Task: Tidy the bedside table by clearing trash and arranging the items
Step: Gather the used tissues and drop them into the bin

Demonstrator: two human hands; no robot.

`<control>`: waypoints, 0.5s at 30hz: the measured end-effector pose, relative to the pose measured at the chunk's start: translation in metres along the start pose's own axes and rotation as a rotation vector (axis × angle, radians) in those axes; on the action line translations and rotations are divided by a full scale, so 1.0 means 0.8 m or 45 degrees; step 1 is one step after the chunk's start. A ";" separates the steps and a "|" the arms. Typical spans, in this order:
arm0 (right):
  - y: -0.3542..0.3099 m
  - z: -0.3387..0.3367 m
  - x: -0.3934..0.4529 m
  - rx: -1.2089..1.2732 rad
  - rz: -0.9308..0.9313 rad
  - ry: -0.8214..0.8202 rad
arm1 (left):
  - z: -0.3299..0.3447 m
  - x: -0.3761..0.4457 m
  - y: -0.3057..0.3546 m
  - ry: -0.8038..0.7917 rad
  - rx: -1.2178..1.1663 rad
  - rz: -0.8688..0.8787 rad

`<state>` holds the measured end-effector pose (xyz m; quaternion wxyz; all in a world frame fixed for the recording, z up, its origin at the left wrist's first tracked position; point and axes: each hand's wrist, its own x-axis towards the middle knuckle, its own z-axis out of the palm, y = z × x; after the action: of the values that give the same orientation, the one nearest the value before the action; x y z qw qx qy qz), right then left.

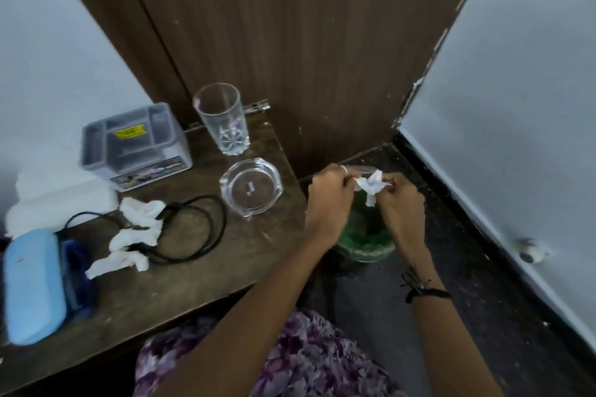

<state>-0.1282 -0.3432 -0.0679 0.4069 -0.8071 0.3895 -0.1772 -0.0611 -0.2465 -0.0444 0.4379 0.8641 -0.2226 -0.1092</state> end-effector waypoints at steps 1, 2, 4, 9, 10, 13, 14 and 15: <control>0.016 -0.001 0.010 -0.031 0.020 -0.006 | 0.022 0.011 0.002 -0.040 0.015 -0.064; 0.032 0.001 0.022 -0.057 0.057 -0.015 | 0.042 0.022 0.001 -0.076 0.030 -0.131; 0.061 0.008 0.045 -0.127 0.161 -0.046 | 0.078 0.043 -0.004 -0.175 0.064 -0.258; 0.121 0.039 0.094 -0.234 0.268 -0.241 | 0.135 0.077 -0.034 -0.645 -0.003 -0.388; 0.130 0.044 0.100 -0.248 0.285 -0.283 | 0.142 0.079 -0.041 -0.652 -0.027 -0.421; 0.150 0.055 0.113 -0.302 0.328 -0.316 | 0.160 0.081 -0.061 -0.606 -0.001 -0.522; 0.152 0.057 0.113 -0.303 0.344 -0.289 | 0.164 0.078 -0.065 -0.590 0.010 -0.543; 0.153 0.059 0.112 -0.294 0.351 -0.247 | 0.167 0.075 -0.067 -0.568 -0.002 -0.558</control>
<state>-0.1021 -0.4329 -0.1968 0.3678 -0.8006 0.4730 0.0045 -0.0438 -0.3422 -0.1666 0.3451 0.8458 -0.1216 -0.3882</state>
